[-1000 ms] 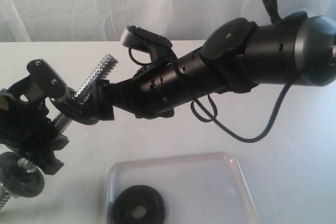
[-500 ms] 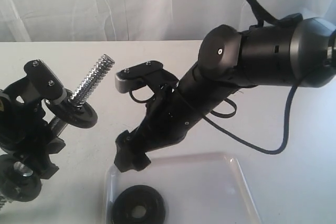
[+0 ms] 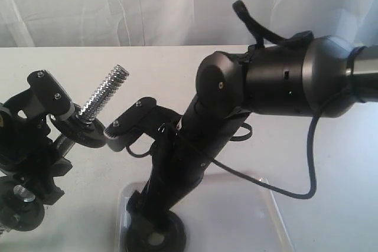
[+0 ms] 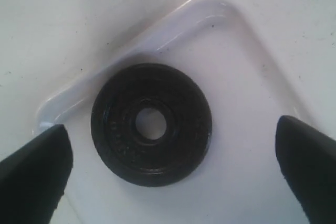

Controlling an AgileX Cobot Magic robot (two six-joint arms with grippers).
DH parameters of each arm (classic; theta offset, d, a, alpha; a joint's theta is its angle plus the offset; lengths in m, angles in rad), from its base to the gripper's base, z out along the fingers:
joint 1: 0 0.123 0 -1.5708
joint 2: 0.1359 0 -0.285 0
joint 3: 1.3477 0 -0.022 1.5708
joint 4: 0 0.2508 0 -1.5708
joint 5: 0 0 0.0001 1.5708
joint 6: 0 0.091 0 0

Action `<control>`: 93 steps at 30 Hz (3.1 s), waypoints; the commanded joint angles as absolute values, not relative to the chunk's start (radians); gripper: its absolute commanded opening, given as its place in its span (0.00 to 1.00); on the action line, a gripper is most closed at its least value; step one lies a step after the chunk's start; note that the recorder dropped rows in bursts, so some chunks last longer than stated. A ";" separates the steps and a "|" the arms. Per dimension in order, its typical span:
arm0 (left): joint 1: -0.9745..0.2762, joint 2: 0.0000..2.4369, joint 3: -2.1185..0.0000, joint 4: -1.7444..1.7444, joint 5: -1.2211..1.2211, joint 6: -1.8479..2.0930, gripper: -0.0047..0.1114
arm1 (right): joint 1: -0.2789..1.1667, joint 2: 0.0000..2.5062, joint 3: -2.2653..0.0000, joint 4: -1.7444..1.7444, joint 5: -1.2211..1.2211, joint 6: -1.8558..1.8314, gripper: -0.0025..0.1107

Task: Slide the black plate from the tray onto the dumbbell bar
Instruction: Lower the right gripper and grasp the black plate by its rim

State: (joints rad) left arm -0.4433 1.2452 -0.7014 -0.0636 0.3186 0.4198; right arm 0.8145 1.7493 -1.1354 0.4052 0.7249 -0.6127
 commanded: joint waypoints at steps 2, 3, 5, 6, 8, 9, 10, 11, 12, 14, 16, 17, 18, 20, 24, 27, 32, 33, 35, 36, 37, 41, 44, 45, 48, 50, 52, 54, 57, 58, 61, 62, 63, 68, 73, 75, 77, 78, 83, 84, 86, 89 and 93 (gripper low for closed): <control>-0.441 1.194 -0.730 -0.081 -0.134 0.424 0.04 | 0.866 1.783 -1.140 0.368 0.694 -0.623 0.89; -0.441 1.194 -0.730 -0.081 -0.134 0.424 0.04 | 0.871 1.792 -1.140 0.366 0.684 -0.623 0.89; -0.441 1.194 -0.730 -0.081 -0.131 0.426 0.04 | 0.880 1.810 -1.140 0.362 0.682 -0.623 0.89; -0.441 1.194 -0.730 -0.081 -0.129 0.426 0.04 | 0.886 1.820 -1.140 0.362 0.687 -0.623 0.89; -0.441 1.194 -0.730 -0.081 -0.129 0.426 0.04 | 0.889 1.836 -1.140 0.361 0.695 -0.623 0.89; -0.441 1.194 -0.730 -0.081 -0.129 0.426 0.04 | 0.889 1.843 -1.140 0.361 0.698 -0.623 0.89; -0.441 1.194 -0.730 -0.081 -0.129 0.426 0.04 | 0.889 1.849 -1.140 0.361 0.698 -0.623 0.89; -0.441 1.194 -0.730 -0.081 -0.129 0.426 0.04 | 0.889 1.862 -1.140 0.355 0.694 -0.623 0.89; -0.441 1.194 -0.730 -0.081 -0.129 0.426 0.04 | 0.889 1.866 -1.140 0.351 0.692 -0.623 0.89; -0.441 1.194 -0.730 -0.081 -0.129 0.426 0.04 | 0.889 1.879 -1.140 0.349 0.688 -0.623 0.89; -0.441 1.194 -0.730 -0.081 -0.134 0.426 0.04 | 0.889 1.893 -1.140 0.340 0.683 -0.621 0.89; -0.441 1.194 -0.730 -0.081 -0.134 0.426 0.04 | 0.889 1.901 -1.140 0.338 0.675 -0.621 0.89; -0.441 1.194 -0.730 -0.081 -0.135 0.426 0.04 | 0.889 1.905 -1.140 0.338 0.670 -0.621 0.89; -0.441 1.194 -0.730 -0.081 -0.135 0.426 0.04 | 0.889 1.913 -1.140 0.338 0.657 -0.621 0.89; -0.441 1.194 -0.730 -0.081 -0.136 0.426 0.04 | 0.889 1.933 -1.140 0.336 0.647 -0.621 0.89; -0.441 1.194 -0.730 -0.081 -0.138 0.426 0.04 | 0.889 1.950 -1.140 0.336 0.647 -0.621 0.89; -0.441 1.194 -0.730 -0.081 -0.138 0.426 0.04 | 0.889 1.956 -1.140 0.331 0.670 -0.621 0.89; -0.441 1.194 -0.730 -0.081 -0.138 0.426 0.04 | 0.889 1.956 -1.140 0.331 0.680 -0.621 0.89; -0.441 1.194 -0.730 -0.081 -0.138 0.426 0.04 | 0.889 1.956 -1.143 0.327 0.696 -0.621 0.89; -0.441 1.194 -0.730 -0.081 -0.138 0.426 0.04 | 0.889 1.956 -1.148 0.323 0.709 -0.621 0.89; -0.441 1.194 -0.730 -0.081 -0.138 0.426 0.04 | 0.889 1.956 -1.152 0.320 0.723 -0.621 0.89; -0.441 1.194 -0.730 -0.081 -0.138 0.426 0.04 | 0.889 1.956 -1.182 0.310 0.787 -0.621 0.89; -0.441 1.194 -0.730 -0.081 -0.138 0.426 0.04 | 0.889 1.956 -1.191 0.271 0.815 -0.614 0.90; -0.441 1.194 -0.730 -0.081 -0.138 0.426 0.04 | 0.889 1.956 -1.191 0.256 0.820 -0.606 0.91; -0.441 1.194 -0.730 -0.081 -0.140 0.426 0.04 | 0.889 1.956 -1.191 0.253 0.839 -0.598 0.94; -0.441 1.194 -0.730 -0.081 -0.142 0.426 0.04 | 0.895 1.956 -1.191 0.253 0.844 -0.594 0.94; -0.441 1.194 -0.730 -0.081 -0.142 0.426 0.04 | 0.905 1.956 -1.191 0.251 0.840 -0.594 0.94; -0.441 1.194 -0.730 -0.081 -0.142 0.426 0.04 | 0.920 1.956 -1.191 0.250 0.824 -0.594 0.94; -0.441 1.194 -0.730 -0.081 -0.142 0.426 0.04 | 0.945 1.956 -1.191 0.244 0.792 -0.594 0.94; -0.441 1.194 -0.730 -0.081 -0.142 0.426 0.04 | 0.952 1.956 -1.191 0.234 0.781 -0.594 0.94; -0.441 1.194 -0.730 -0.081 -0.142 0.426 0.04 | 0.967 1.956 -1.191 0.182 0.766 -0.544 0.94; -0.441 1.194 -0.730 -0.081 -0.142 0.426 0.04 | 0.969 1.958 -1.191 0.164 0.766 -0.528 0.94; -0.441 1.194 -0.730 -0.081 -0.142 0.426 0.04 | 0.969 1.961 -1.191 0.152 0.766 -0.520 0.94; -0.441 1.194 -0.730 -0.081 -0.142 0.426 0.04 | 0.969 1.977 -1.191 0.133 0.750 -0.515 0.93; -0.441 1.194 -0.730 -0.081 -0.140 0.426 0.04 | 0.969 2.008 -1.191 0.133 0.735 -0.515 0.93; -0.441 1.194 -0.730 -0.081 -0.140 0.426 0.04 | 0.969 2.015 -1.191 0.133 0.738 -0.515 0.93; -0.441 1.194 -0.730 -0.081 -0.140 0.426 0.04 | 0.969 2.017 -1.191 0.133 0.743 -0.515 0.93; -0.441 1.194 -0.730 -0.081 -0.140 0.426 0.04 | 0.969 2.017 -1.191 0.133 0.743 -0.515 0.93; -0.441 1.194 -0.730 -0.081 -0.138 0.426 0.04 | 0.969 2.017 -1.191 0.133 0.768 -0.480 0.93; -0.441 1.194 -0.730 -0.081 -0.138 0.426 0.04 | 0.969 2.017 -1.191 0.133 0.776 -0.464 0.93; -0.441 1.194 -0.730 -0.081 -0.138 0.426 0.04 | 0.969 2.017 -1.191 0.133 0.797 -0.445 0.90; -0.441 1.194 -0.730 -0.081 -0.138 0.426 0.04 | 0.969 2.017 -1.191 0.133 0.826 -0.420 0.79; -0.441 1.194 -0.730 -0.084 -0.136 0.426 0.04 | 0.969 2.017 -1.191 0.133 0.843 -0.396 0.42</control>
